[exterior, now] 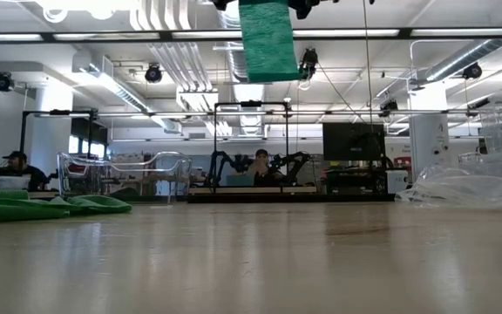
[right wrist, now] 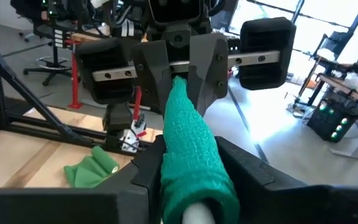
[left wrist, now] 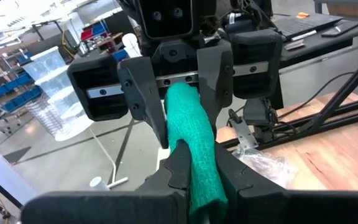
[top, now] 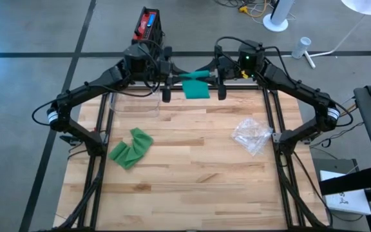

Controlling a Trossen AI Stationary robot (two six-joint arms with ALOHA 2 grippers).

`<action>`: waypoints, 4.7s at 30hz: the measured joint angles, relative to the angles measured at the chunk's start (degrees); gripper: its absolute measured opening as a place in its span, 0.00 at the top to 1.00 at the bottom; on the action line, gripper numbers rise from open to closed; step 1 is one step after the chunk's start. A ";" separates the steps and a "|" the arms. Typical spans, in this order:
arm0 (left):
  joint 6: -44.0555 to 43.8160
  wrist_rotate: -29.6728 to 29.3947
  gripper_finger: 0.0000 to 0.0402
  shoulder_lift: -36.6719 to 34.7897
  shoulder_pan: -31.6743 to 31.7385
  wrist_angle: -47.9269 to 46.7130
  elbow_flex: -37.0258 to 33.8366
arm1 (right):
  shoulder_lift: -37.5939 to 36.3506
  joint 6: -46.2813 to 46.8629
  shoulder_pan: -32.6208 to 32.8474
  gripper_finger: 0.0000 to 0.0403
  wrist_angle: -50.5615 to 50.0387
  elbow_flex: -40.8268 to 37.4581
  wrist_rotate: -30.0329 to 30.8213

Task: Roll bandage
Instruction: Roll the blue bandage

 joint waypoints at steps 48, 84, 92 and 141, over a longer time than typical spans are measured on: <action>-7.87 -0.14 0.96 -0.10 -0.34 -1.36 0.01 | 0.06 -0.01 0.00 0.73 -0.64 0.00 0.23; -4.55 -2.82 0.96 -0.49 -0.58 -2.35 0.03 | 0.08 -0.01 -0.02 0.72 -0.59 0.00 0.24; -4.51 -2.83 0.96 -0.49 -0.56 -2.43 0.03 | 0.08 -0.01 -0.02 0.75 -0.81 0.00 0.22; 47.87 -31.17 0.96 -0.66 -14.72 -2.87 0.03 | -6.27 17.95 0.24 0.28 1.44 -6.06 -3.32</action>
